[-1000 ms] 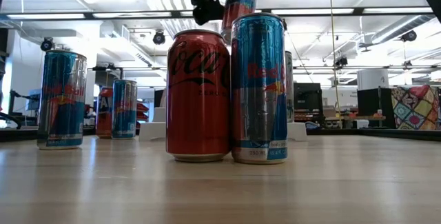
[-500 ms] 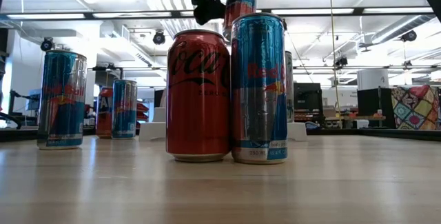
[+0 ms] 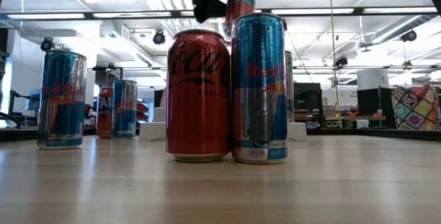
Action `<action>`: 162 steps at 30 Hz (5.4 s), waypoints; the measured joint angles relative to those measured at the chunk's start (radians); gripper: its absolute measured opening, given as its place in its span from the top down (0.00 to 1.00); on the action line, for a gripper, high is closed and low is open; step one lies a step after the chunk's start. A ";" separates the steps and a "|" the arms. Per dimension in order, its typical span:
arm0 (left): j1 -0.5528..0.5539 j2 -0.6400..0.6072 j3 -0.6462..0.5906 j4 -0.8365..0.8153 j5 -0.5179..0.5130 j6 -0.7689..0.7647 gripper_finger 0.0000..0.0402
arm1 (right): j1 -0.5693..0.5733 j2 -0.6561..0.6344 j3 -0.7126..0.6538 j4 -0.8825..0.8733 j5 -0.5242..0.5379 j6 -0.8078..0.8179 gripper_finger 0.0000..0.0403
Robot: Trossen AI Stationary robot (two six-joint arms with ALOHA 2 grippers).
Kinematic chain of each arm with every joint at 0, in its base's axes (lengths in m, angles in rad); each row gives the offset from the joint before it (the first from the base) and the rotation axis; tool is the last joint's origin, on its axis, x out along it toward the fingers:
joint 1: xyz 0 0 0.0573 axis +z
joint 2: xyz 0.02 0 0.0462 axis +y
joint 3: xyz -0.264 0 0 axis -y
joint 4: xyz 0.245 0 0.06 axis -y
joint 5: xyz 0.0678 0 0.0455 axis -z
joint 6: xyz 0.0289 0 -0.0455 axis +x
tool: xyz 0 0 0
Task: Place canned beverage on shelf
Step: Put the middle right orange soda can on the top tier of the shelf, then put the bottom orange soda can on the middle tier of the shelf aligned with the other orange soda can
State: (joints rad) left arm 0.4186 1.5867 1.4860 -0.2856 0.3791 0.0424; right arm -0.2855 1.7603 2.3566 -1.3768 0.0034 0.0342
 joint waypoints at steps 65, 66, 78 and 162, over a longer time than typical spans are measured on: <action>0.316 0.370 -0.089 0.512 0.181 0.137 0.17 | -0.067 -0.187 -0.003 -0.155 0.260 0.138 0.18; 0.318 0.370 -0.083 0.510 0.182 0.131 0.15 | -0.067 -0.183 -0.003 -0.155 0.260 0.138 0.18; 0.329 0.361 0.188 0.067 0.184 0.165 0.01 | -0.071 -0.165 -0.003 -0.153 0.260 0.151 0.18; -1.289 -0.416 -0.489 -0.553 -0.520 -1.475 0.35 | 0.523 0.231 -0.435 1.016 0.023 0.347 0.18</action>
State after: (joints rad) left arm -0.8703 1.1706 0.9967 -0.8385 -0.1406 -1.4321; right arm 0.2379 1.9911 1.9221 -0.3608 0.0261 0.3809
